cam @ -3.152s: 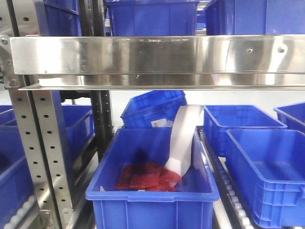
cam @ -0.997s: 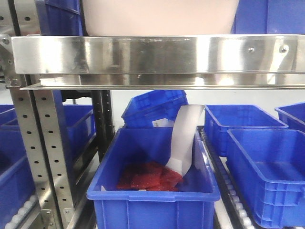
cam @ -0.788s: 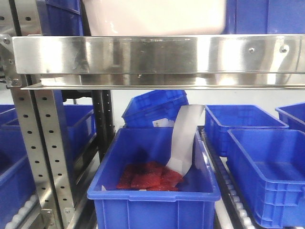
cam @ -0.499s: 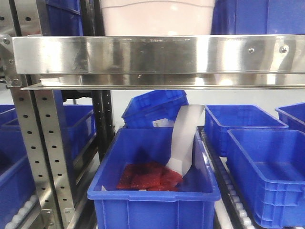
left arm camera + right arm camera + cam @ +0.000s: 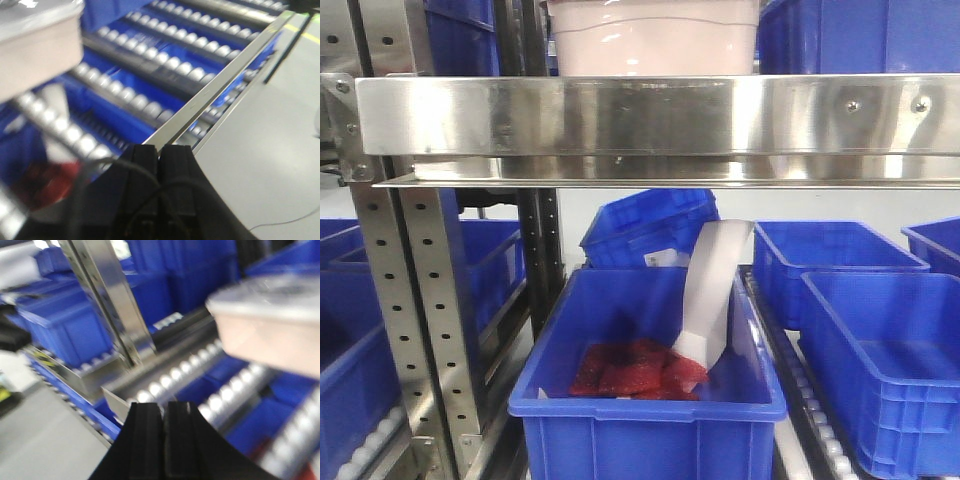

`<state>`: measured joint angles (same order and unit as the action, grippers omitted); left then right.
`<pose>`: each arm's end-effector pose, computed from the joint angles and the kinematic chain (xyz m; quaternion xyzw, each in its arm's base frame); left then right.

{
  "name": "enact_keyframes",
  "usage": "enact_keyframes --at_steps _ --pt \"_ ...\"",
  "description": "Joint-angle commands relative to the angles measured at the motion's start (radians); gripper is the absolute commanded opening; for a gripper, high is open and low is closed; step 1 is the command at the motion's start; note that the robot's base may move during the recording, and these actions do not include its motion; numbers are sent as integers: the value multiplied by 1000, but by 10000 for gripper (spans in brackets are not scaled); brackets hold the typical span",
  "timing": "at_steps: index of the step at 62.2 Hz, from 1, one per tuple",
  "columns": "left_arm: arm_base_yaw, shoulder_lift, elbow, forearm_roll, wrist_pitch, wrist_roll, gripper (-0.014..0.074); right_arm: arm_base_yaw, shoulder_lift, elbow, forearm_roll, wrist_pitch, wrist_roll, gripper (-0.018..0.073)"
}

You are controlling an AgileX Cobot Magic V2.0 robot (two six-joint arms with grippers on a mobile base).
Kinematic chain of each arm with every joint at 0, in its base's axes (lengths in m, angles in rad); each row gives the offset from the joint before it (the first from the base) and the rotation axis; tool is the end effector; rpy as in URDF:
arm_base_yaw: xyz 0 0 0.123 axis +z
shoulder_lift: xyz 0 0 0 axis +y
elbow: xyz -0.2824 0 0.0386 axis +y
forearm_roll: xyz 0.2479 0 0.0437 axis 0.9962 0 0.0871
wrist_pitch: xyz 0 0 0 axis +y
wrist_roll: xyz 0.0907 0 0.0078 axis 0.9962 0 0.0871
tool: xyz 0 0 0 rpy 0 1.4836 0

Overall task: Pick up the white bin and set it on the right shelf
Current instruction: 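Push the bin onto the upper roller shelf with both grippers, then open both grippers and release the bin on the shelf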

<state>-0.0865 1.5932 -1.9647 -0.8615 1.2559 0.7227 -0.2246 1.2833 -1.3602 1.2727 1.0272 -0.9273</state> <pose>0.3033 -0.0923 0.4970 0.3588 0.7618 -0.2884 0.4558 0.2611 0.0168 0.4524 -0.1544 0.7469 0.3377 0.5516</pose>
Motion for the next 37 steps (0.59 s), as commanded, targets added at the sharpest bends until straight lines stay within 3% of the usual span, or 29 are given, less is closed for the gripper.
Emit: enact_keyframes --at_steps 1,9,14,19,25,37 --pt "-15 -58 4 92 45 -74 -118 -6 -131 110 -36 -125 1 68" --pt "-64 -112 122 341 -50 -198 -118 -6 -298 356 -138 -350 3 68" --pt "-105 -156 222 440 -139 -246 -118 -6 -378 480 -164 -483 3 68" --pt "-138 -207 334 484 -239 -274 -118 -6 -455 574 -170 -578 3 68" --pt "-151 -290 497 484 -392 -274 -118 -6 -536 666 -185 -644 -5 68" --pt "-151 -548 875 480 -779 -274 -118 -6 -731 818 -204 -717 -53 68"
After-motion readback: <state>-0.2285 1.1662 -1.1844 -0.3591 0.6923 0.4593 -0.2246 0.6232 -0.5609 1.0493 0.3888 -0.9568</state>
